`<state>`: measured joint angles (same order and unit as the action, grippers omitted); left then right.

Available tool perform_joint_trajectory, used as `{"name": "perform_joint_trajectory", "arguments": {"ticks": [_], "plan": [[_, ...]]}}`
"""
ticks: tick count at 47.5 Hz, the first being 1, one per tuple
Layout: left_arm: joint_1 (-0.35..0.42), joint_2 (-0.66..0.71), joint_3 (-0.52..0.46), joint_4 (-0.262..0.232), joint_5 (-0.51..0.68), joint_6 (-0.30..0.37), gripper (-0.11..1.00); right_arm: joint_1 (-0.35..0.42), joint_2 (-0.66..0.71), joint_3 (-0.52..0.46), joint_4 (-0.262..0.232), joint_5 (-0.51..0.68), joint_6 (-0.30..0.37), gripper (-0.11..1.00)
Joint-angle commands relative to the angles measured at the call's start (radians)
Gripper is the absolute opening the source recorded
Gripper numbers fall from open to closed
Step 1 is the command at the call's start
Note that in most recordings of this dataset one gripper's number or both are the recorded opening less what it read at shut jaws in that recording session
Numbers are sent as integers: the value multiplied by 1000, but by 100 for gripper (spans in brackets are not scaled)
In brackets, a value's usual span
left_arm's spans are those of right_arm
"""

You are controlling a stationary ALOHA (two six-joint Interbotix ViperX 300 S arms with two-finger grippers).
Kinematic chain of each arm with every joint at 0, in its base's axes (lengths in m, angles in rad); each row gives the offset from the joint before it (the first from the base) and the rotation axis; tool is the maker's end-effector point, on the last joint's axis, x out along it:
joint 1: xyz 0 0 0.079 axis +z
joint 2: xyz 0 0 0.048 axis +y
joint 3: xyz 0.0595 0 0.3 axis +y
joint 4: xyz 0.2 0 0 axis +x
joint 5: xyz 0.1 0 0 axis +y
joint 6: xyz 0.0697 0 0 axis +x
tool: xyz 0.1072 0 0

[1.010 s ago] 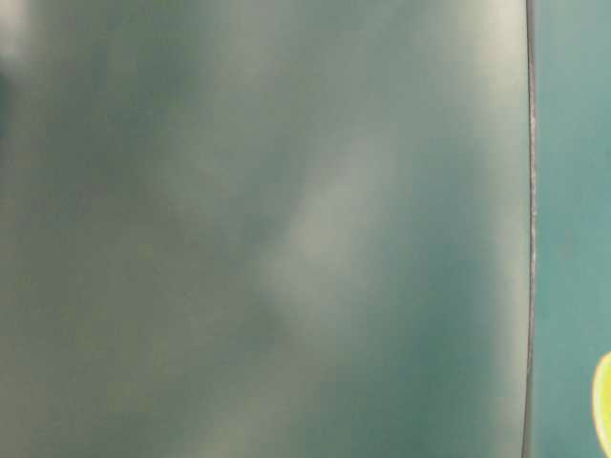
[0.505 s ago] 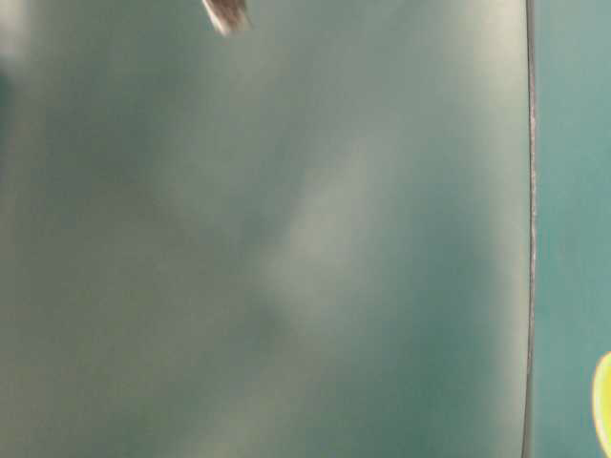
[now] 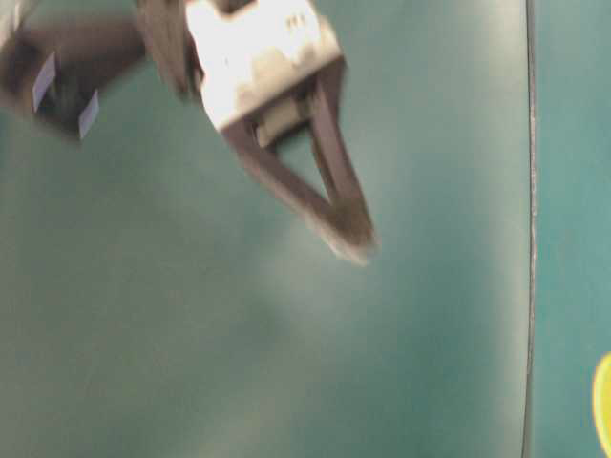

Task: Move the block toward the cup with right arm.

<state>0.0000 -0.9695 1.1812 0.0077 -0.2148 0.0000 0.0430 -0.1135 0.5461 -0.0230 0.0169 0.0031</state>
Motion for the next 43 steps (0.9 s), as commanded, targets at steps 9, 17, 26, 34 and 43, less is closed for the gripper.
{"name": "perform_joint_trajectory", "arguments": {"ticks": [9,17,26,34,43], "plan": [[2,5,-29,2,-5,-2,0,78,179,-293,-38,129,-2,56],[2,5,-29,0,-5,-2,0,115,273,-405,-40,149,-2,56],[2,5,-29,2,-5,-2,0,138,368,-489,-35,146,2,56],[2,6,-29,0,-5,-2,0,146,439,-537,-34,133,11,56],[2,8,-29,2,-5,-2,0,152,492,-577,-15,83,14,56]]}}
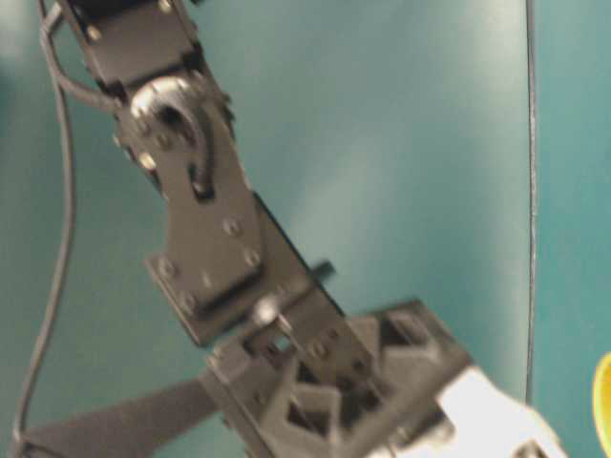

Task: Move the block toward the cup with right arm.

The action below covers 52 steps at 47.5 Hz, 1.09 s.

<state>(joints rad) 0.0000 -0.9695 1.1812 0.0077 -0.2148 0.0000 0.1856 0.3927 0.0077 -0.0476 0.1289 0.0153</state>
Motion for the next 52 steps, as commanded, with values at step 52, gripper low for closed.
{"name": "perform_joint_trajectory", "arguments": {"ticks": [52], "plan": [[2,9,-29,2,-5,-2,0,28,296,-213,132,-253,6,56]]}}
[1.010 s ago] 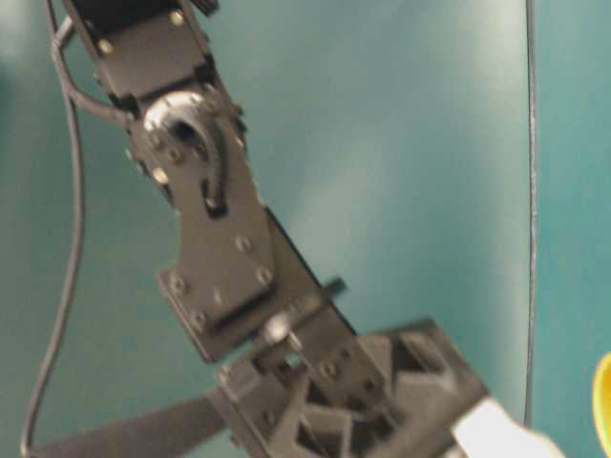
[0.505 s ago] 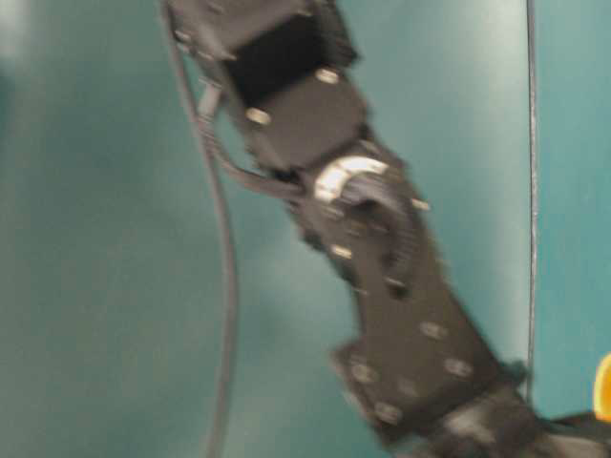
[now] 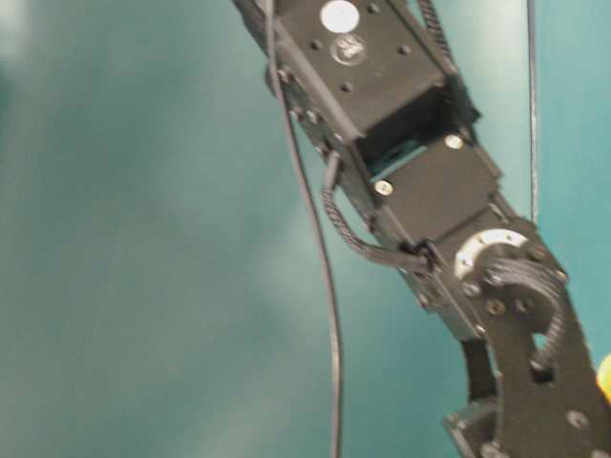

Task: Move the block toward the cup with right arm.

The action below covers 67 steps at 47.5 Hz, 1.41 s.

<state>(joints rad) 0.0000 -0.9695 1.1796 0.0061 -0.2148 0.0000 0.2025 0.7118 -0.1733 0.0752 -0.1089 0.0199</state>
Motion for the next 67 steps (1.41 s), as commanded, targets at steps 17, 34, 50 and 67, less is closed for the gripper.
{"name": "perform_joint_trajectory", "arguments": {"ticks": [17,34,50,67], "plan": [[2,9,-28,3,-5,0,0,11,-2,-34,9,-37,48,56],[2,9,-26,3,-5,0,0,11,8,-34,11,-38,49,56],[2,9,-28,3,-5,0,0,12,25,-35,9,-38,52,56],[2,9,-28,3,-3,-2,0,12,23,-35,9,-34,54,48]]}}
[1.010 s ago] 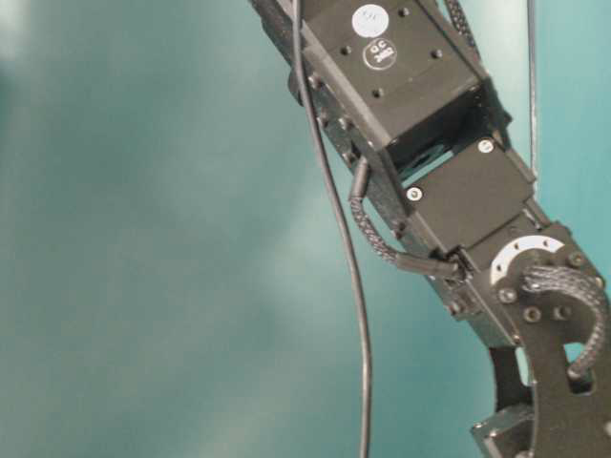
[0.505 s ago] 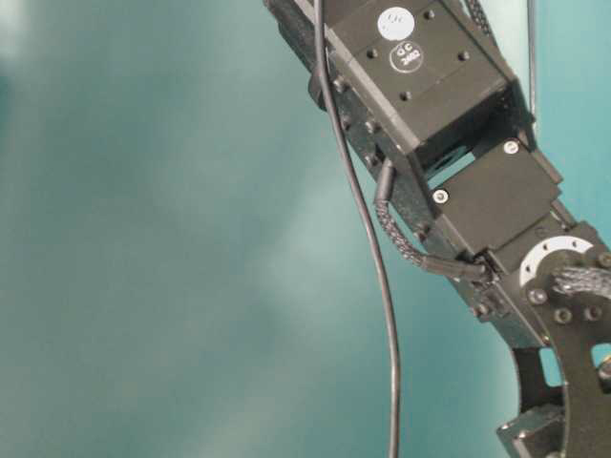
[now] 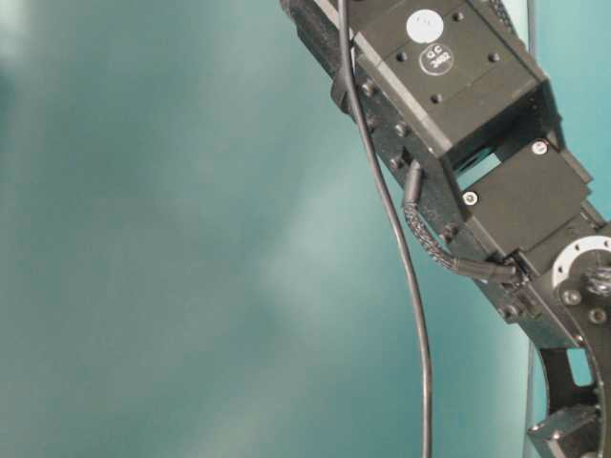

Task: Move the block toward the cup with right arm.
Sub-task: 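Close the right gripper on the orange cube and lift it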

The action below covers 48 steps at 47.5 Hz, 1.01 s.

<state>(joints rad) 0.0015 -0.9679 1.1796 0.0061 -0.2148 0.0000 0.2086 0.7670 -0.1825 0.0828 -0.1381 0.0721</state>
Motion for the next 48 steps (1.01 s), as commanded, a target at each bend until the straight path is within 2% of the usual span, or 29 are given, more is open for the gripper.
{"name": "perform_joint_trajectory", "arguments": {"ticks": [1,7,27,38,48], "plan": [[0,6,-28,3,-3,-2,0,6,-35,-26,2,-2,2,47],[0,3,-28,3,8,-2,0,6,-52,-26,2,21,0,41],[0,3,-28,3,38,-3,0,2,-178,-25,-11,109,-11,41],[0,2,-29,3,38,-2,0,-15,-272,-26,-46,216,-12,41],[0,3,-28,3,40,-3,0,-51,-337,-20,-84,376,-14,41]]}}
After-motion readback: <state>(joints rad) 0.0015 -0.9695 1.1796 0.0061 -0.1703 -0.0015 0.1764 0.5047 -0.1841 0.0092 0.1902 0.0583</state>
